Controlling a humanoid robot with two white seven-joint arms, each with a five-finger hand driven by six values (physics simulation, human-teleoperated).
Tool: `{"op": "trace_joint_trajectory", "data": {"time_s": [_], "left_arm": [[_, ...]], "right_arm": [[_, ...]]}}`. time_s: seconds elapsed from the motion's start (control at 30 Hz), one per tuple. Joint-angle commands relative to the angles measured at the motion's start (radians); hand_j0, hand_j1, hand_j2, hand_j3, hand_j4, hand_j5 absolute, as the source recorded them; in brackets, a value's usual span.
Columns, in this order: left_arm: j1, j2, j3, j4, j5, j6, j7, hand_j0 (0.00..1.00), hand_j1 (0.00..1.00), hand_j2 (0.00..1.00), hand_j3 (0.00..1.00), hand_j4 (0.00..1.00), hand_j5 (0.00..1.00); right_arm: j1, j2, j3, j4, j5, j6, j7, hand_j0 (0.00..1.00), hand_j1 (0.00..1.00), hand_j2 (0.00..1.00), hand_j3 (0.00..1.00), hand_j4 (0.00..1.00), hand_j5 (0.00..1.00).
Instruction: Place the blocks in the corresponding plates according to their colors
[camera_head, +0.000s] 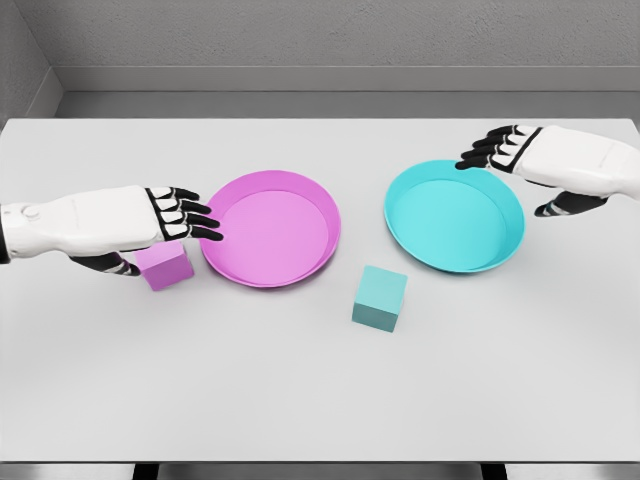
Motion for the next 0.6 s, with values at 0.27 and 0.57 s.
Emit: {"op": "trace_joint_trajectory", "data": {"time_s": [0.27,0.57], "left_arm": [[-0.003,-0.013,0.002,0.113,-0.03,0.001,-0.004,1.0,1.0,1.0,1.0,1.0,1.0],[0.006,-0.016,-0.002,0.161,-0.099,0.001,0.004,1.0,1.0,1.0,1.0,1.0,1.0]], "right_arm": [[0.009,-0.004,-0.05,-0.014,-0.004,0.003,0.0,1.0,1.0,1.0,1.0,1.0,1.0],[0.063,0.068,-0.043,-0.117,0.132,0.003,0.047,1.0,1.0,1.0,1.0,1.0,1.0]]}}
